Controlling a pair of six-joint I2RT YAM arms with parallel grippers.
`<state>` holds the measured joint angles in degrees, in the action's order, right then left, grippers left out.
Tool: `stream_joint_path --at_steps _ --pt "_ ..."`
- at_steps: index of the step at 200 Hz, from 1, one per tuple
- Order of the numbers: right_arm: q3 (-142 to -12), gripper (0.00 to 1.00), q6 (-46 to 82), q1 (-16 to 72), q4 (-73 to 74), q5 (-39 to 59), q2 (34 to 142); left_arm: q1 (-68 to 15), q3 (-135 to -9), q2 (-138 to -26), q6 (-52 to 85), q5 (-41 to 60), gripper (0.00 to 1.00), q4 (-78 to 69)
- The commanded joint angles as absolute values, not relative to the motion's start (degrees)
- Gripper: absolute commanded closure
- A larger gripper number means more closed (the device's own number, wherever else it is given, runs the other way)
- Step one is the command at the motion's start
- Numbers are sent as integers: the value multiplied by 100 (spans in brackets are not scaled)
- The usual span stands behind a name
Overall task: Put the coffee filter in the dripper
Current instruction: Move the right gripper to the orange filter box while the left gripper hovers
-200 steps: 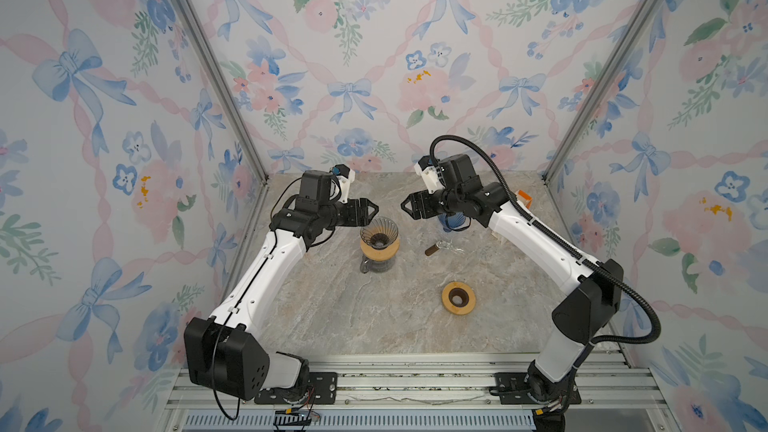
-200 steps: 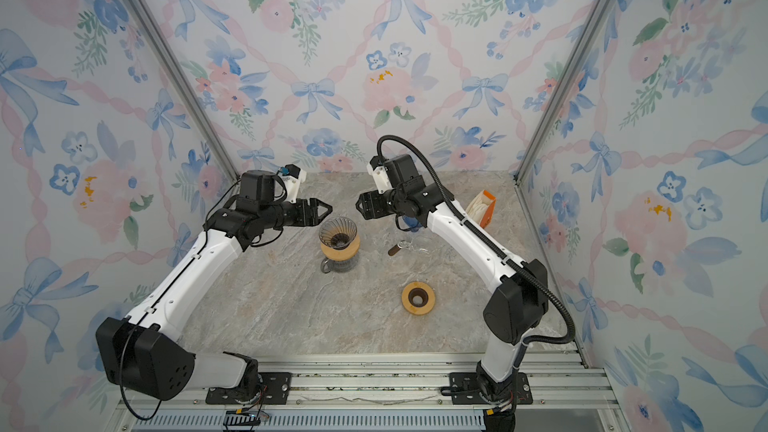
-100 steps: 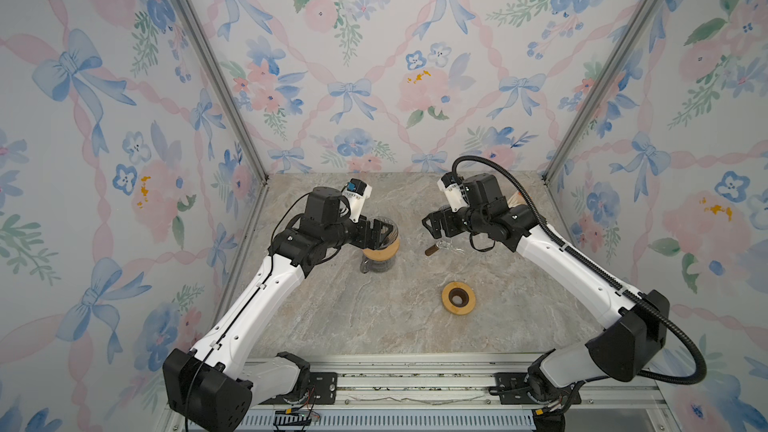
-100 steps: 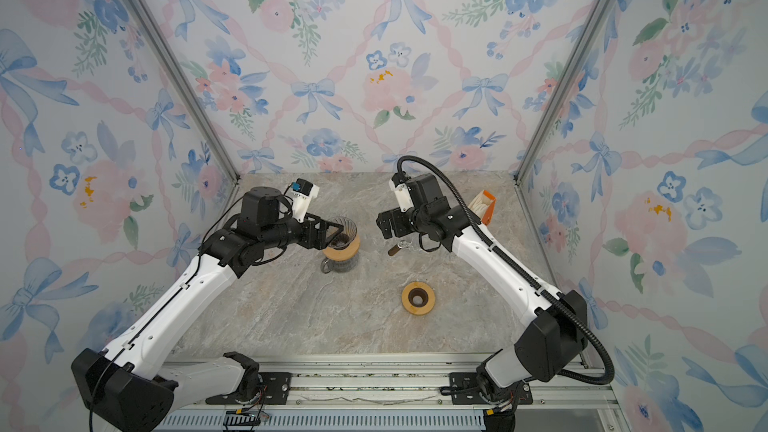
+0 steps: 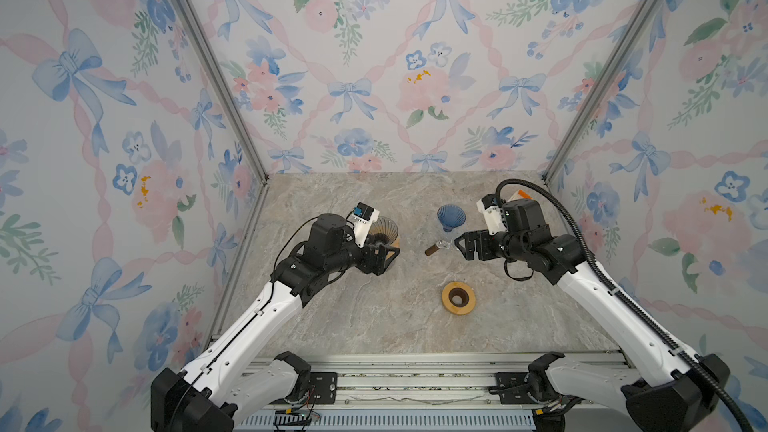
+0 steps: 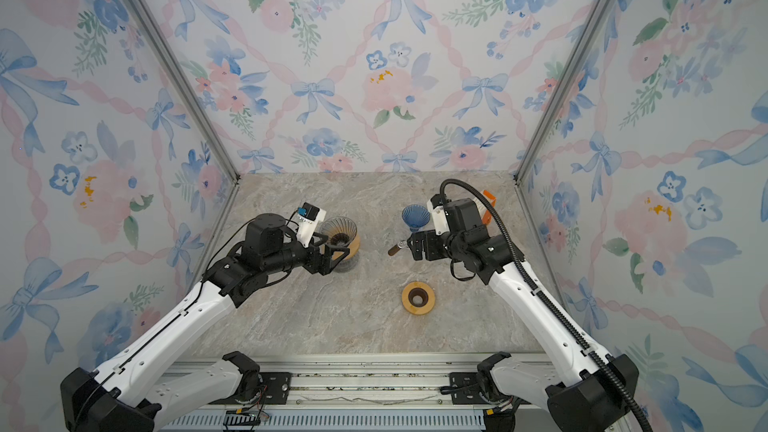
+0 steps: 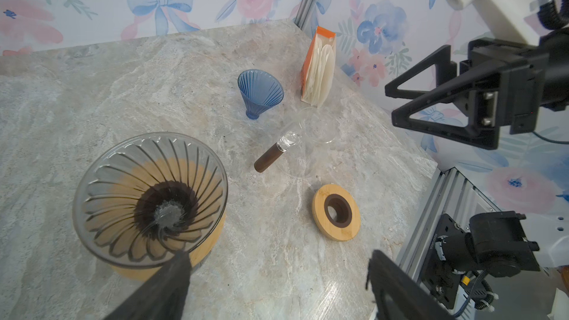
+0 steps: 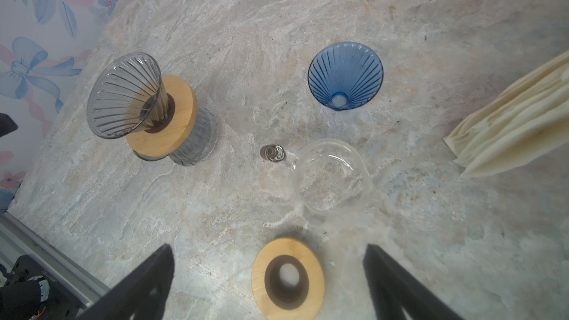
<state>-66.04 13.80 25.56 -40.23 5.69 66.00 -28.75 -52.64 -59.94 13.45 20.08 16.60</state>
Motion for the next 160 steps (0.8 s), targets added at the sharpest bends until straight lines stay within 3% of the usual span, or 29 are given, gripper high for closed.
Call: stream_joint_path --at_steps 1,23,38,95,145,160 --pt "-6505 2 1477 2442 -4549 299 6427 -2909 -5204 -5880 1456 1957 9 1385" --pt "-6435 0 1567 2171 -4628 -327 6307 -2966 -5165 -5912 1507 1838 9 1290" --pt "-6452 5 1664 1721 -4667 -413 6353 -3009 -5104 -5941 1553 1828 9 1139" --pt "-6438 28 1868 521 -4118 -327 6854 -3103 -5045 -6129 1661 1831 7 722" --pt "-6610 54 2024 157 -3464 -183 8023 -3111 -5106 -6334 1737 1750 2 628" --pt "-6739 57 2030 119 -3319 -282 8401 -3111 -5115 -6375 1765 1712 2 607"
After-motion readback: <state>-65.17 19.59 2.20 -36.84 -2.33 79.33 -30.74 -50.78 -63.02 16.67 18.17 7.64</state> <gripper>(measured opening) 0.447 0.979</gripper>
